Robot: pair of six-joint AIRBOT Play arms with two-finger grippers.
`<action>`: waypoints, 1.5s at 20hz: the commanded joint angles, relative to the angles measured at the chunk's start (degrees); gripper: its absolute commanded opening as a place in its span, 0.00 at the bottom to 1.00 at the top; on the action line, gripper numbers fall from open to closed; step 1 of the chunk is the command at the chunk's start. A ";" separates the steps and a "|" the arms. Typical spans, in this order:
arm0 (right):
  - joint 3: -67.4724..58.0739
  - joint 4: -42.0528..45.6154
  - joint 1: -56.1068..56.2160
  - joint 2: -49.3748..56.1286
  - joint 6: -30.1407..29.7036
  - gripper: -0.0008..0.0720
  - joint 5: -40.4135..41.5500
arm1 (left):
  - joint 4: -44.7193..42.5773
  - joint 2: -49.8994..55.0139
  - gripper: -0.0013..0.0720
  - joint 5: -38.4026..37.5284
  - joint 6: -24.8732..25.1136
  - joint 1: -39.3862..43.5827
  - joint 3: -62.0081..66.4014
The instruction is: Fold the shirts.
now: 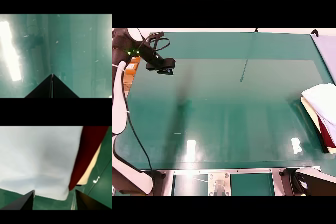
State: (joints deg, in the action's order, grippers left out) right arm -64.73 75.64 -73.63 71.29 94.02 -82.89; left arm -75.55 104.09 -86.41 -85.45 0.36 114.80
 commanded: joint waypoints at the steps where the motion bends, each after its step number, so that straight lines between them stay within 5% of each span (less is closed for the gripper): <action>1: -3.54 -2.14 0.48 -0.09 3.98 0.79 -0.57 | 0.90 0.02 0.06 -0.83 0.02 0.00 0.00; 2: -7.26 -8.26 1.40 -0.09 3.93 0.78 -0.31 | 1.01 0.02 0.06 -1.29 0.04 0.00 0.02; 3: -11.04 -14.27 3.13 -0.09 3.76 0.67 0.61 | 1.07 0.02 0.06 -1.64 0.02 0.00 0.02; 4: -14.38 -19.50 5.55 -0.09 2.21 0.39 1.97 | 1.49 -0.04 0.06 -2.12 0.02 0.00 0.02; 7: -20.68 -24.76 19.12 -0.13 -0.83 0.03 6.71 | 4.50 -0.33 0.06 -3.26 -0.79 0.02 0.00; 12: -14.60 -12.96 48.59 -0.52 -3.67 0.03 9.79 | 2.58 -1.79 0.06 -13.09 -2.60 4.83 -1.16; 17: 4.33 -4.15 65.90 -10.40 -3.69 0.03 11.65 | 2.47 -21.81 0.06 -2.05 -2.64 8.76 -26.84; 22: 21.66 -4.61 74.03 -23.34 -2.99 0.03 18.10 | 2.97 -45.64 0.06 9.90 -4.39 8.74 -60.30; 30: 22.32 -4.63 74.60 -25.44 -1.92 0.03 17.29 | 3.39 -48.30 0.06 10.58 -4.61 8.74 -63.60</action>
State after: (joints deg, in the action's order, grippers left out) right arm -43.07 70.91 0.58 46.54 91.77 -65.58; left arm -72.53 56.93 -76.86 -89.97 9.13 52.71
